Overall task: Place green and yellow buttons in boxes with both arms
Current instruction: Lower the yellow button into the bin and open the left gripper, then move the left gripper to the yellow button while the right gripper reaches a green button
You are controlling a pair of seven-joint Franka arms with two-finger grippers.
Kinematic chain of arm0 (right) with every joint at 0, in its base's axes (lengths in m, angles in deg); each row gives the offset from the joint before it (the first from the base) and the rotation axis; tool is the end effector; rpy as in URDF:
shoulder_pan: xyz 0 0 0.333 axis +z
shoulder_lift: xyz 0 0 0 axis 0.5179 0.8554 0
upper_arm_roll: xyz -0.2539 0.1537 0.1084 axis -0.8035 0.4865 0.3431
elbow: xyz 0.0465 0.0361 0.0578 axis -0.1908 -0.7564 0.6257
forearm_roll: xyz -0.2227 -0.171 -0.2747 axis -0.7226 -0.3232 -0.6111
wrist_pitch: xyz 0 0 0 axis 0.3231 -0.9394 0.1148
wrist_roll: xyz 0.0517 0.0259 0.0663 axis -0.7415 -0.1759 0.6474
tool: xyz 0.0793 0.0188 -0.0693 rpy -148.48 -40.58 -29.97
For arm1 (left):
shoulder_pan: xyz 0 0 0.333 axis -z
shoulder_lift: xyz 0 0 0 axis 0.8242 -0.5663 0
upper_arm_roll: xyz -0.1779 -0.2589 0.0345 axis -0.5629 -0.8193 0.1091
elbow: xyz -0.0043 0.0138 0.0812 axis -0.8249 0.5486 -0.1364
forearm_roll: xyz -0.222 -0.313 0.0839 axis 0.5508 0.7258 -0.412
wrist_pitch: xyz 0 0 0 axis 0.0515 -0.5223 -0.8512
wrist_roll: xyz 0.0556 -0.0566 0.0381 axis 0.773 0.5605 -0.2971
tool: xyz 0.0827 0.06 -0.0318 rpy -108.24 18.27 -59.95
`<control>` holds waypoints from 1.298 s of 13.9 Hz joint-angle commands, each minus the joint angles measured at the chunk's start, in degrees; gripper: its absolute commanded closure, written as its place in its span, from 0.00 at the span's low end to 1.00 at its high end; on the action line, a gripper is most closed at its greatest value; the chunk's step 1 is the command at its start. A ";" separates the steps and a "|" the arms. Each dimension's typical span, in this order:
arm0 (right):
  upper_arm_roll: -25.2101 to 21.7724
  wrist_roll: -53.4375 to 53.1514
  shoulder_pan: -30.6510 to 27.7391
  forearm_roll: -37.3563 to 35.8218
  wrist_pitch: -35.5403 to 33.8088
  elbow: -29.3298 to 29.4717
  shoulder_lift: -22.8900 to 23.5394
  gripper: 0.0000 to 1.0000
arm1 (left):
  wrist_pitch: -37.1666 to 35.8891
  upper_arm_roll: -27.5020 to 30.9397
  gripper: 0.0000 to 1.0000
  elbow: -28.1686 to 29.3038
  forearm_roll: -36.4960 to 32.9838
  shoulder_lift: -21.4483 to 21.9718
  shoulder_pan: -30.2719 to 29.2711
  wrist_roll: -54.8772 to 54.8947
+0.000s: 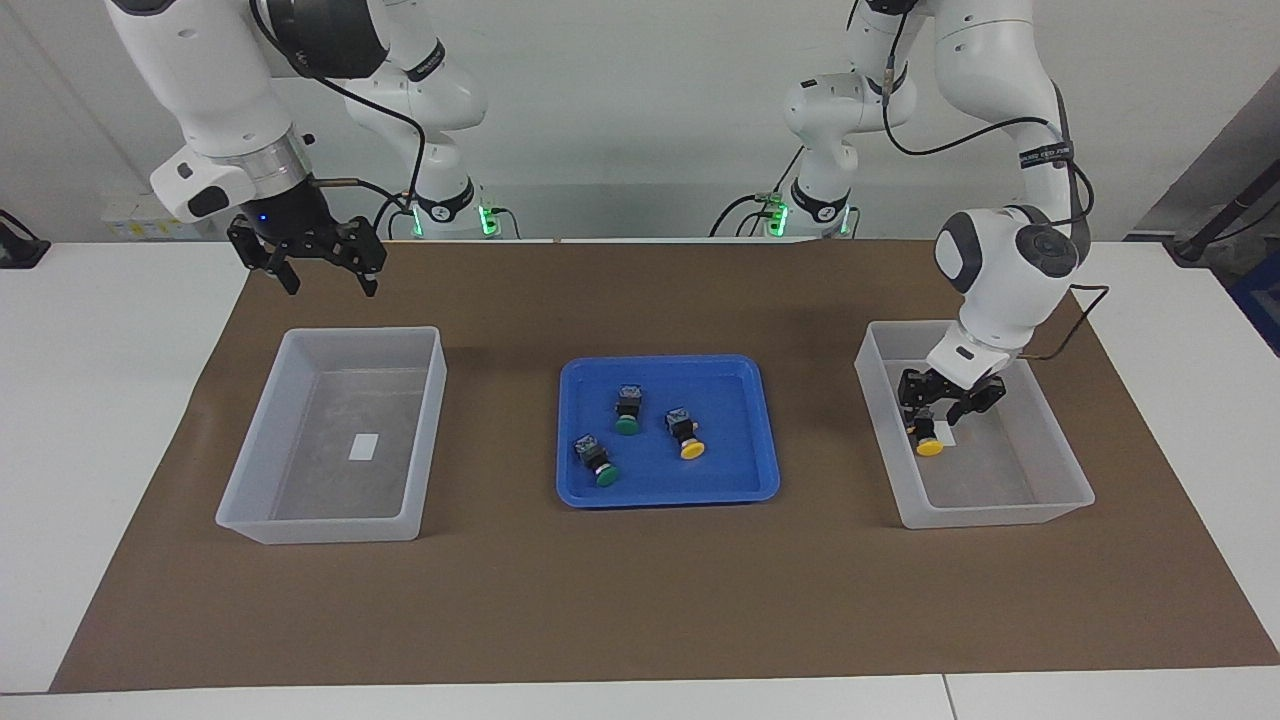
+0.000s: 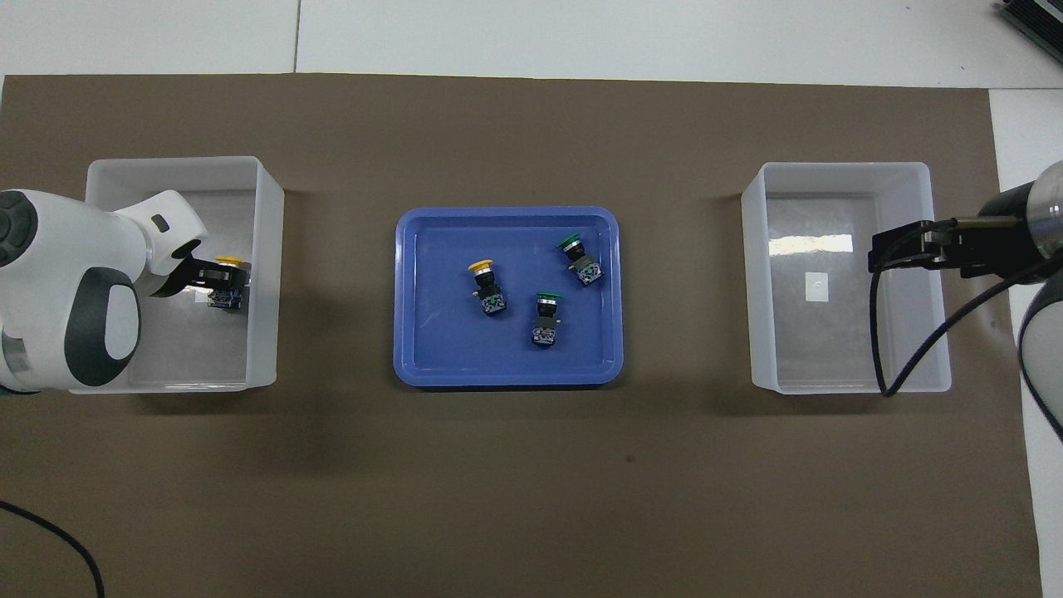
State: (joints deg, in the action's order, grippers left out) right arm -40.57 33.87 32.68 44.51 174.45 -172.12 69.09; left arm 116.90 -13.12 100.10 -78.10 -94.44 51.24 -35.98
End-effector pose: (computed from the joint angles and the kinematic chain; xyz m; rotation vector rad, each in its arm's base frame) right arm 0.5576 0.0273 0.6048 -3.1261 0.0972 -0.0586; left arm 0.5870 -0.0085 0.3520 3.1188 -0.3064 0.1415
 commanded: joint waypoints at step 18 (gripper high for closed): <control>0.39 14.26 19.78 1.66 46.55 -12.58 15.77 0.00 | -19.28 -1.01 0.41 -19.59 0.48 -2.31 15.43 -27.94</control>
State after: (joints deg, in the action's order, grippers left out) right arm -40.02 43.57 52.34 44.80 217.85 -183.62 83.78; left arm 94.22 -14.85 76.01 -77.81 -98.72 65.18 -60.85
